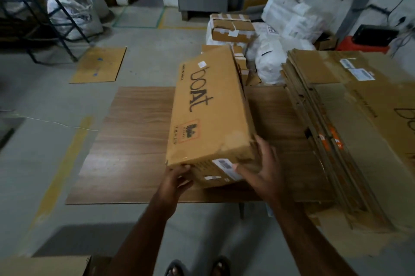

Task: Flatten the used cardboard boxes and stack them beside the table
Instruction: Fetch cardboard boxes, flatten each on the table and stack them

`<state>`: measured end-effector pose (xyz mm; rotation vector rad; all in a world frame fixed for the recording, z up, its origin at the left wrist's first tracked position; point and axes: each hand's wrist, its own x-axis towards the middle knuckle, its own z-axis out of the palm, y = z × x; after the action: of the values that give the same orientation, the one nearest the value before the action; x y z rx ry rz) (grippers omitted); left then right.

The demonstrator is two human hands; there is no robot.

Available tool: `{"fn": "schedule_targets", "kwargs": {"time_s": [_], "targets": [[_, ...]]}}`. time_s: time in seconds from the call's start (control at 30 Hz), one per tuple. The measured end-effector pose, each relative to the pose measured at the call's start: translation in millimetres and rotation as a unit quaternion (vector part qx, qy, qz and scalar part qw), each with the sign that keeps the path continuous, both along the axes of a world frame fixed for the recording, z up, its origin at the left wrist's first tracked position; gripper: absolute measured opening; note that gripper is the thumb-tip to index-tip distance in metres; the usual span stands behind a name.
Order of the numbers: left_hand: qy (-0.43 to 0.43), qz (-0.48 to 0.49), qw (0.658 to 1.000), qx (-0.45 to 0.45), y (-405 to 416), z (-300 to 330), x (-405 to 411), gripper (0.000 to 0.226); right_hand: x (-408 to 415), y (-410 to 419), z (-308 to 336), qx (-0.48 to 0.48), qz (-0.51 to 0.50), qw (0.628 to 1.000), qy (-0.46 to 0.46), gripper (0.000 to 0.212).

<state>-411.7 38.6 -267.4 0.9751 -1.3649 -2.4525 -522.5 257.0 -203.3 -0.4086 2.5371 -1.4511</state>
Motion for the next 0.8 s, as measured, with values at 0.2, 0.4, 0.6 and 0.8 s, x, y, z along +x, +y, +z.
{"fn": "schedule_targets", "kwargs": {"time_s": [0.2,0.4,0.6,0.8], "targets": [[-0.009,0.143,0.964,0.223,16,-35,33,0.052,34,-63,30,0.186,0.177,0.927,0.273,0.086],[-0.111,0.112,0.97,0.183,28,-47,41,0.068,64,-113,-21,0.335,0.177,0.849,0.37,0.068],[-0.151,0.109,0.982,0.023,4,-16,45,0.044,61,-132,-19,0.371,0.176,0.849,0.332,0.07],[-0.165,0.2,0.963,-0.072,-69,35,17,0.045,25,-130,26,0.252,0.145,0.929,0.228,0.062]]}}
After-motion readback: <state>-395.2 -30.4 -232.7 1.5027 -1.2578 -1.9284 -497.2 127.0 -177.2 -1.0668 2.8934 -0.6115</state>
